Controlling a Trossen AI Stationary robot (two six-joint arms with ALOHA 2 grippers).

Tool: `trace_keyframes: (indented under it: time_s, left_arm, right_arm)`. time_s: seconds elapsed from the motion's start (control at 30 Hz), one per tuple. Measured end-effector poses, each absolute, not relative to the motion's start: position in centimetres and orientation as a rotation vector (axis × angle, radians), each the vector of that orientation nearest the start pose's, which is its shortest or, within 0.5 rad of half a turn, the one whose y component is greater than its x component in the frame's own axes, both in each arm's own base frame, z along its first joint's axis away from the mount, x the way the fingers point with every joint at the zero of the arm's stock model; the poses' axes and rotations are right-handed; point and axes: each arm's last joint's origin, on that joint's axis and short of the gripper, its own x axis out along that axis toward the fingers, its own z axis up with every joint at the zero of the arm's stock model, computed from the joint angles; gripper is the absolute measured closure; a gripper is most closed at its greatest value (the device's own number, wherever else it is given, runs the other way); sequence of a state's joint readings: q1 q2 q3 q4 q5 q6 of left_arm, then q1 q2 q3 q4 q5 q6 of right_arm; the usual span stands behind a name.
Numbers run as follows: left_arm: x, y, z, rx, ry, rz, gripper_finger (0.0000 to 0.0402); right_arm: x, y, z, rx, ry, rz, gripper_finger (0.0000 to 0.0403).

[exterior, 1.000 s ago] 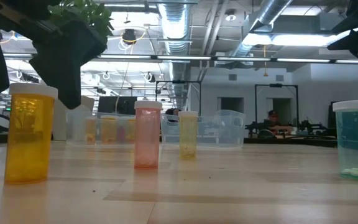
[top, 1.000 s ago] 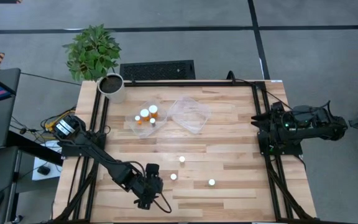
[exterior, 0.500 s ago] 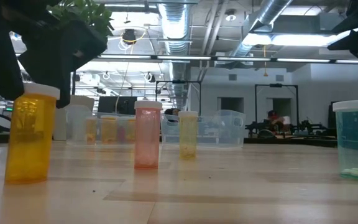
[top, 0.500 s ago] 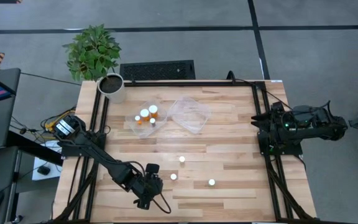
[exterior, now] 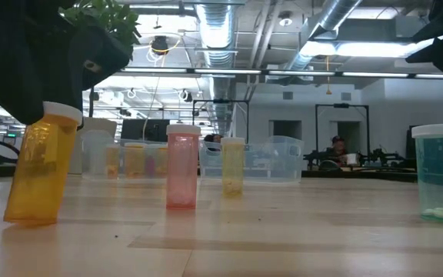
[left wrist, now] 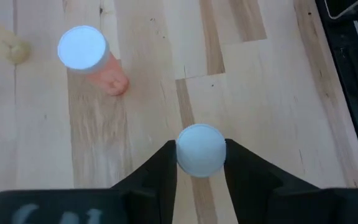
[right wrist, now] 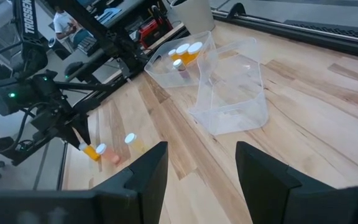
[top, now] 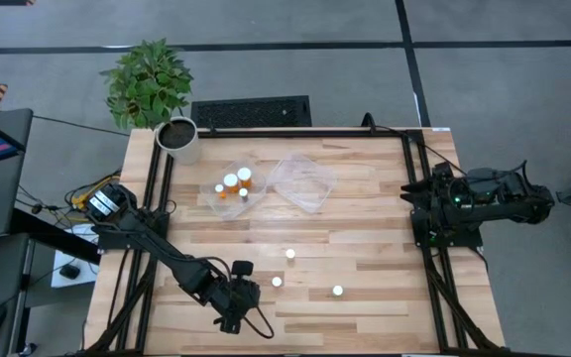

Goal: Pick and place medicine bottles into bin by pill shape (circle, oval)
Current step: Put the small orange tablet bottle into the right transparent bin

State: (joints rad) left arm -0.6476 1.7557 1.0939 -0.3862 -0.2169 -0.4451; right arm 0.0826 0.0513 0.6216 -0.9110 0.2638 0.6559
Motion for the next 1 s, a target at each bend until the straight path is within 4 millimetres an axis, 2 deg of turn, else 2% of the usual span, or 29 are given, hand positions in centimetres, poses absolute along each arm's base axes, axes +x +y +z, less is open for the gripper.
trace_keyframes:
  time_s: [0.27, 0.6, 0.8, 1.0]
  left_arm:
    - [28.1, -20.2, 18.9, -0.052, 1.083, -0.072, 0.0298]
    - [28.5, -19.4, 22.7, -0.027, 1.217, -0.008, 0.0292]
    - [29.2, -17.6, 25.4, -0.024, 1.25, 0.043, 0.0291]
    - [28.9, -13.9, 28.4, -0.06, 1.216, 0.136, 0.029]
  right_arm:
    - [2.1, -0.6, 26.8, 0.583, 0.268, -0.282, 0.0202]
    - [2.1, -0.6, 26.7, 0.578, 0.271, -0.282, 0.0202]
    - [2.0, -0.6, 26.6, 0.574, 0.29, -0.288, 0.0202]
    - [2.0, -0.6, 26.5, 0.573, 0.294, -0.289, 0.0202]
